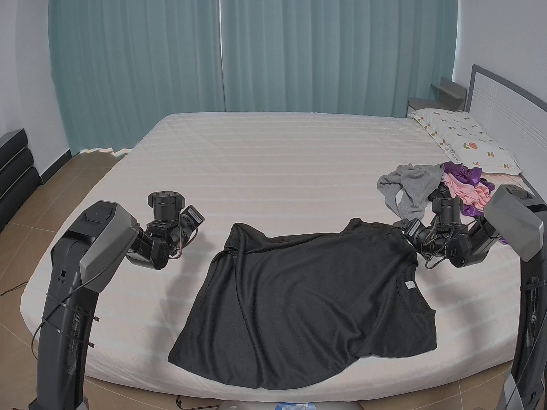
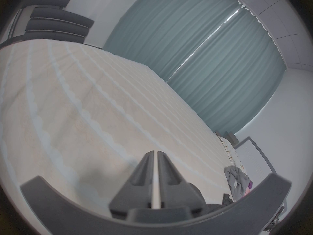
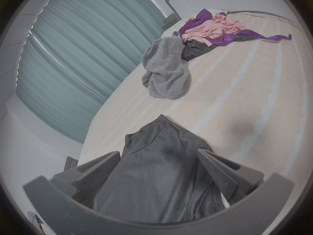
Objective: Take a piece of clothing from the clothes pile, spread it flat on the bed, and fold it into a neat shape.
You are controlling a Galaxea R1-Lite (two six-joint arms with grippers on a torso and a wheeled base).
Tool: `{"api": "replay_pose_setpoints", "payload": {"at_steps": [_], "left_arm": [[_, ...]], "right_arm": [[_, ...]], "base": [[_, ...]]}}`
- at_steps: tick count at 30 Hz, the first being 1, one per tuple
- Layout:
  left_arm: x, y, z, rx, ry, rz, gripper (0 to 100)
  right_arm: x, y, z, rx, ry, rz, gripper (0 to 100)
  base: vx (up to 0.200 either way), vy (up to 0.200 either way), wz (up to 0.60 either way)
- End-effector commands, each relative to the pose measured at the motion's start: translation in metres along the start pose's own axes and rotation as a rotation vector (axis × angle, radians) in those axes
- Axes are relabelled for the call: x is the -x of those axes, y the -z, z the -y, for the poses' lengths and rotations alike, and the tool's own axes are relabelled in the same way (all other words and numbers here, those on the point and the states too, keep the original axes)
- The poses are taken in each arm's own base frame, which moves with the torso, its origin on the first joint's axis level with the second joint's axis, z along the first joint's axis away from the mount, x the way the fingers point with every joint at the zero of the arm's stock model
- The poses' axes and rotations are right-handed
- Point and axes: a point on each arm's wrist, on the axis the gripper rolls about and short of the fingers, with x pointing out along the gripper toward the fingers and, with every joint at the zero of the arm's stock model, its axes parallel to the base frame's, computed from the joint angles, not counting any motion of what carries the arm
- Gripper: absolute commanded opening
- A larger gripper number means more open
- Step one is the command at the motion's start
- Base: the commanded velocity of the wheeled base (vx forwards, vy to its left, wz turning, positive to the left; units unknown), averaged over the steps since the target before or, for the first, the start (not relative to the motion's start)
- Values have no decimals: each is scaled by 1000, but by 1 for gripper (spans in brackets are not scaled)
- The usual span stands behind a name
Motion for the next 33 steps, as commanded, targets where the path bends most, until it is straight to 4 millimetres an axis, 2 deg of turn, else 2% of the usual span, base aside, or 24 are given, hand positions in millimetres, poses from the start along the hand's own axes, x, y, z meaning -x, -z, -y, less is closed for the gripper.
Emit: {"api": "replay_pose_setpoints", "payload": {"at_steps": [1, 6, 10, 21, 26, 33], "left_arm": [[3, 9, 12, -9, 31, -32, 100], [11, 38, 34, 15, 125, -166, 100], [20, 58, 37, 9, 186, -297, 100], [16, 62, 33, 9, 191, -315, 100], [15, 48, 27, 21, 170, -284, 100], [14, 53, 27, 12, 158, -277, 100]], "right_arm": [[-1, 2, 2, -1, 5, -5, 100], [-1, 3, 5, -4, 13, -7, 100], [0, 2, 7, -7, 20, -7, 100], [3, -4, 13, -16, 31, 5, 100], [3, -4, 13, -14, 31, 5, 100], [2, -5, 13, -14, 30, 6, 100]], "base": [[0, 0, 0], [0, 0, 0], [0, 0, 0], [0, 0, 0], [0, 0, 0], [0, 0, 0]]}}
